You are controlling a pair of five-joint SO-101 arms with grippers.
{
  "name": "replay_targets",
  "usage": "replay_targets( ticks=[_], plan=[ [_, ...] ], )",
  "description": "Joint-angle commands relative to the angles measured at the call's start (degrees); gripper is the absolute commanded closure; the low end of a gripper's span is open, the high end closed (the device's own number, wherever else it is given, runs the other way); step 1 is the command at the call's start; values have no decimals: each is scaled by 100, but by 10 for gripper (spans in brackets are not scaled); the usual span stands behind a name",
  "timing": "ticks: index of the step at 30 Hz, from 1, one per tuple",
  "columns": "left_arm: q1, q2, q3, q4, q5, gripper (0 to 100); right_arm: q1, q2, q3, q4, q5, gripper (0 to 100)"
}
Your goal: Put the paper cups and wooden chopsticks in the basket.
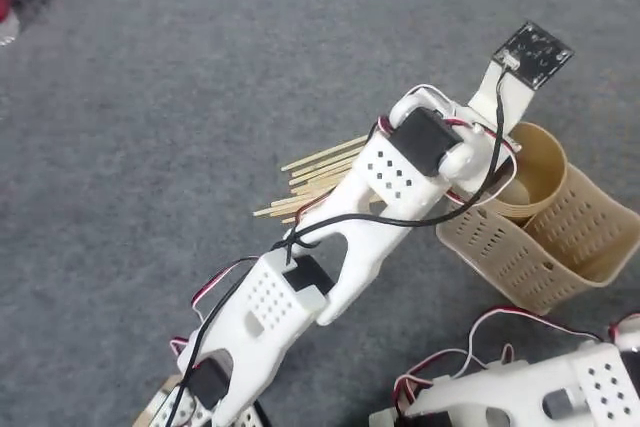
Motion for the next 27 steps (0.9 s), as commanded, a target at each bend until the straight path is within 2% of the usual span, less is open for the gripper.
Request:
replay_targets(
  ticks=[1, 9, 15, 20, 27],
  plan=[
    [-114, -818, 75, 149, -114, 990, -92, -101, -62, -4, -18, 991],
    [-501, -2215, 848, 149, -123, 990, -92, -101, -62, 40, -18, 991],
    [-1073, -3165, 1367, 149, -141, 991, -92, -101, -62, 48, -18, 991],
    [-1952, -3851, 1376, 132, -369, 991, -92, -101, -62, 48, -18, 991],
    [-3666, -4299, 1420, 132, -431, 991, -312, -101, -88, 48, -18, 991]
  ],
)
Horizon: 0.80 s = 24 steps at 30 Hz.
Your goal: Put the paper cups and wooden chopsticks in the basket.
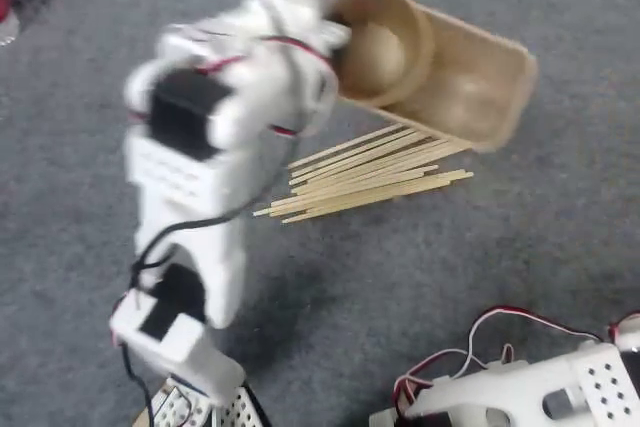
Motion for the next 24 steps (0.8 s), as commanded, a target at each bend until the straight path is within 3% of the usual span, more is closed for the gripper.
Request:
replay_targets(
  ticks=[1, 7, 13, 20, 24],
  plan=[
    [-1169, -475, -22, 88, -35, 991, -295, -101, -88, 22, -18, 991],
    [-2163, 273, -40, 70, 114, 991, -884, -101, -97, 75, -18, 991],
    [-2418, 1178, -66, -193, 721, 991, -1402, -101, -299, 716, -26, 991],
    [-2901, 1996, -66, -862, 949, 991, -1490, -101, -316, 787, -18, 991],
    [-2927, 2224, -66, -527, 949, 991, -1560, -101, -316, 796, -18, 991]
  ],
)
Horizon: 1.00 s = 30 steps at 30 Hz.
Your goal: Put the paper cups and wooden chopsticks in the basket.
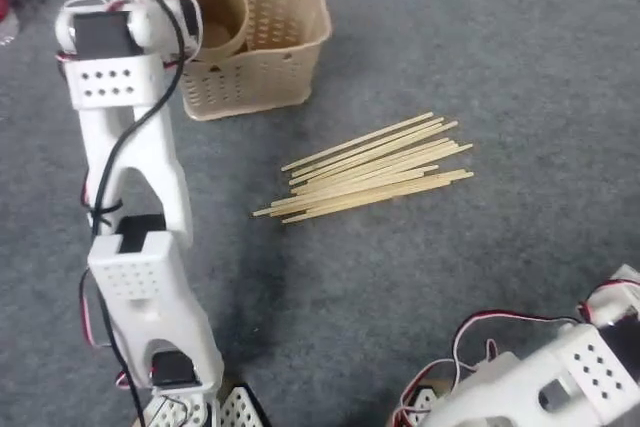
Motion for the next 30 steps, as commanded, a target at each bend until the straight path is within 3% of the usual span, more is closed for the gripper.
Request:
replay_targets(
  ticks=[1, 14, 23, 28, 30],
  plan=[
    [-35, -18, -75, 158, 97, 991, -180, -101, -299, 22, -18, 991],
    [-53, -105, -180, 703, 738, 991, -374, -101, -281, 233, -26, 991],
    [123, -176, 233, 703, 765, 980, -382, -101, -281, 233, -44, 991],
    [105, -273, 277, 703, 791, 773, -382, -101, -281, 233, -44, 991],
    [105, -396, 198, 703, 791, 763, -382, -101, -281, 233, -44, 991]
  ],
)
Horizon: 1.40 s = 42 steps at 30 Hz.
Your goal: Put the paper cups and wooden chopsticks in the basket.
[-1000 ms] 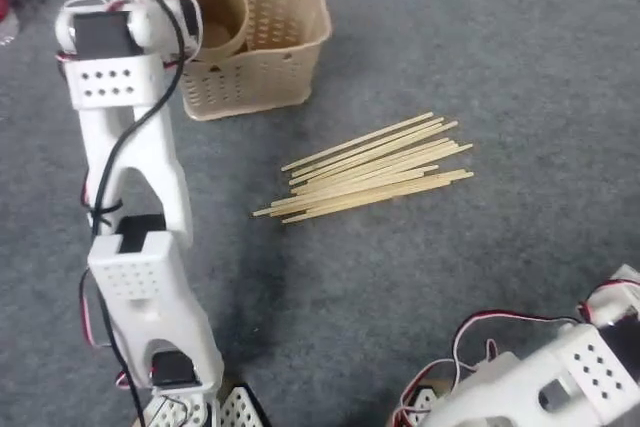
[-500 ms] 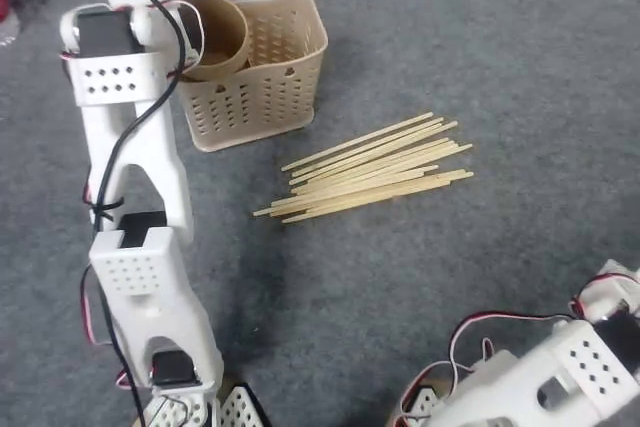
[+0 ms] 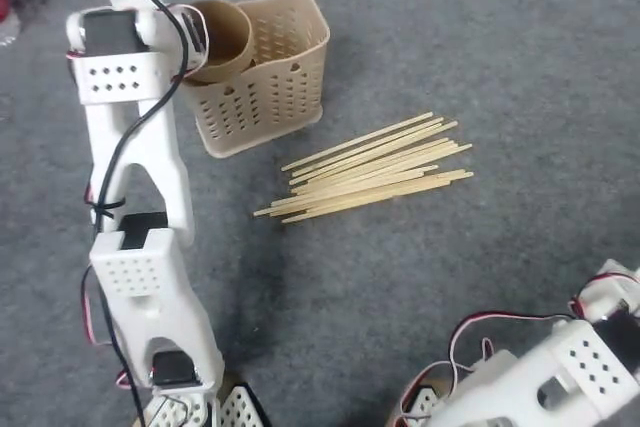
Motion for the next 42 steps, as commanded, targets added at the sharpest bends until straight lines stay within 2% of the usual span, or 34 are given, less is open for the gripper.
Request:
replay_targets(
  ticks=[1, 8, 12, 17, 21, 24, 28, 32, 35, 37, 39, 42],
  plan=[
    [70, -607, -233, 105, 26, 763, -48, -101, -281, 13, -53, 991],
    [35, -1292, -901, 105, -281, 761, -57, -101, -273, 13, -44, 991],
    [-44, -1626, -954, 105, -747, 761, -57, -101, -273, 13, -44, 991],
    [-905, -2347, -927, 114, -1196, 764, -101, -110, -360, -48, -44, 991],
    [-1723, -3253, -462, 123, -1609, 765, -497, -382, -615, 136, -26, 990],
    [-2286, -4079, 1042, 123, -1916, 765, -1059, -848, -835, 576, -70, 989],
    [-2822, -5064, 3943, -211, -2268, 765, -2316, -1429, -905, 1138, -510, 988],
    [-3121, -5908, 7143, -2075, -2312, 764, -3626, -1622, -905, 1358, -695, 984],
    [-3262, -6523, 9235, -3552, -2312, 764, -4084, -1481, -914, 1358, -615, 914],
    [-3279, -6945, 10211, -4026, -2312, 763, -4251, -1341, -993, 1341, -615, 850],
    [-3244, -7332, 10853, -4149, -2303, 763, -4462, -1138, -1125, 1305, -615, 805],
    [-3068, -7798, 11424, -4141, -2286, 763, -4971, -796, -1248, 1191, -615, 798]
  ],
)
